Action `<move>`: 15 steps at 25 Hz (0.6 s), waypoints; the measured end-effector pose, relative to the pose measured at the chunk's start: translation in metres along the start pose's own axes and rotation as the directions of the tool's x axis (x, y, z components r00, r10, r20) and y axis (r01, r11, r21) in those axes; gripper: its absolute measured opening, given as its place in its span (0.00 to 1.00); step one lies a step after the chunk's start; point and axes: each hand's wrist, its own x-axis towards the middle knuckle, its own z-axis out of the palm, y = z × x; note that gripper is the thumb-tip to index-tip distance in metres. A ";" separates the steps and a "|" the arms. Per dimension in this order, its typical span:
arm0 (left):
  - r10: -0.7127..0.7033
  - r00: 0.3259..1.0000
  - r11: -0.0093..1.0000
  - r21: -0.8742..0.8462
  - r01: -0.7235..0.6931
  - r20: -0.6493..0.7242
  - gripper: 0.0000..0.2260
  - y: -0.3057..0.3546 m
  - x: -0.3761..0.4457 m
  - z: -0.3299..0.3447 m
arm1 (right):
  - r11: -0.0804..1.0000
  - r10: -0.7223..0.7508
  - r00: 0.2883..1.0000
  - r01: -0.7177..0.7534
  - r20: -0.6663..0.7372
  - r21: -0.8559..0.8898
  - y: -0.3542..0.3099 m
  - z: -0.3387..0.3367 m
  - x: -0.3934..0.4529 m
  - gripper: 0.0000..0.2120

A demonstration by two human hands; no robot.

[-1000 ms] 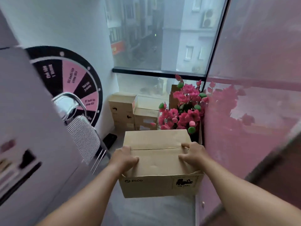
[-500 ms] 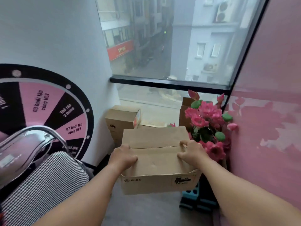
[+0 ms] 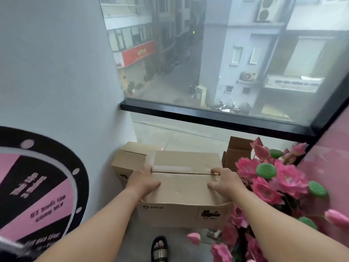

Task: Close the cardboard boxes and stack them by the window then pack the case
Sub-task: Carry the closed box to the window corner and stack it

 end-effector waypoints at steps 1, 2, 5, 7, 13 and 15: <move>0.022 1.000 1.000 0.000 -0.022 0.017 0.24 0.000 0.031 -0.001 | 1.000 0.015 1.000 -0.015 -0.003 0.007 -0.006 0.001 0.025 0.29; 0.041 0.998 0.999 0.000 -0.041 0.039 0.25 -0.002 0.069 -0.003 | 0.999 0.035 0.999 -0.034 -0.008 0.016 -0.015 0.004 0.057 0.29; 0.063 0.992 0.998 0.001 -0.063 0.109 0.25 -0.007 0.155 -0.003 | 0.991 0.126 0.992 -0.125 -0.022 0.055 -0.030 0.012 0.129 0.27; 0.077 0.984 0.997 0.001 -0.078 0.159 0.24 -0.008 0.204 0.001 | 0.979 0.191 0.981 -0.189 -0.020 0.073 -0.031 0.016 0.167 0.26; 0.112 0.964 0.993 0.010 -0.118 0.241 0.26 -0.008 0.304 0.046 | 0.943 0.319 0.948 -0.318 0.001 0.098 -0.003 0.047 0.244 0.29; 0.076 0.960 0.996 0.026 -0.086 0.271 0.27 -0.014 0.329 0.072 | 0.932 0.346 0.938 -0.345 0.013 0.112 0.013 0.066 0.266 0.29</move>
